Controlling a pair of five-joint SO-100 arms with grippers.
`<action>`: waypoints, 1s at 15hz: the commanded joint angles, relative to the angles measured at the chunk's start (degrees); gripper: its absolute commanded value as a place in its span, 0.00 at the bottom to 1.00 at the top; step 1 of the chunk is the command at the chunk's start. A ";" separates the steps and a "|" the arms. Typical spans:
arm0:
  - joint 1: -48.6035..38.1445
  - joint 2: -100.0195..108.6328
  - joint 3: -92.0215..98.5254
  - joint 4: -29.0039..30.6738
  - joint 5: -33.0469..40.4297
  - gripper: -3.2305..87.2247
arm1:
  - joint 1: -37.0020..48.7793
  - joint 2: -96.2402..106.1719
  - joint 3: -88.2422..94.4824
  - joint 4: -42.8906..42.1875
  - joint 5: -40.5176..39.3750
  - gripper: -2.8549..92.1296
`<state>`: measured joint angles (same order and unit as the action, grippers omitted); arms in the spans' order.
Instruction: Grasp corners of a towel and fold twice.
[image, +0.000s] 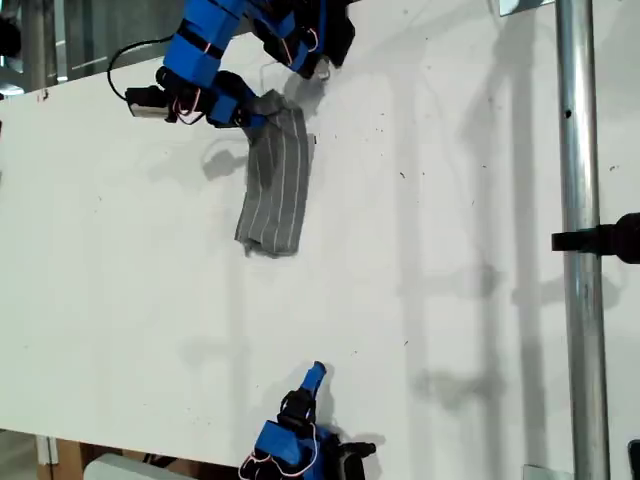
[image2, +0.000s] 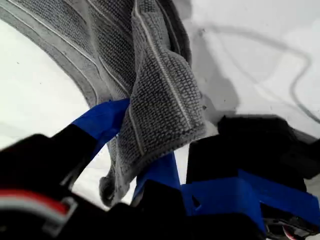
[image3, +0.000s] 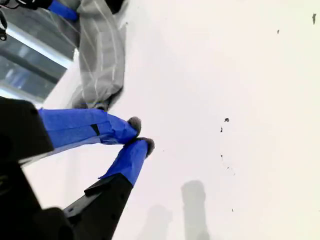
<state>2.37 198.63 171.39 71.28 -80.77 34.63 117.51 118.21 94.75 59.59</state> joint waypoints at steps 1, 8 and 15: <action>1.93 0.26 -0.70 -0.88 -0.44 0.06 | -5.45 2.72 -3.87 2.37 6.86 0.03; 2.37 0.26 -1.05 -0.79 -0.70 0.06 | -6.06 0.09 -9.84 -26.81 2.46 0.03; 1.93 0.26 -0.70 -0.88 -0.88 0.06 | -11.25 -27.16 -24.61 -41.48 0.35 0.22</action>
<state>4.22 198.63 171.39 71.28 -81.04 24.61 91.41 100.55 54.84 60.82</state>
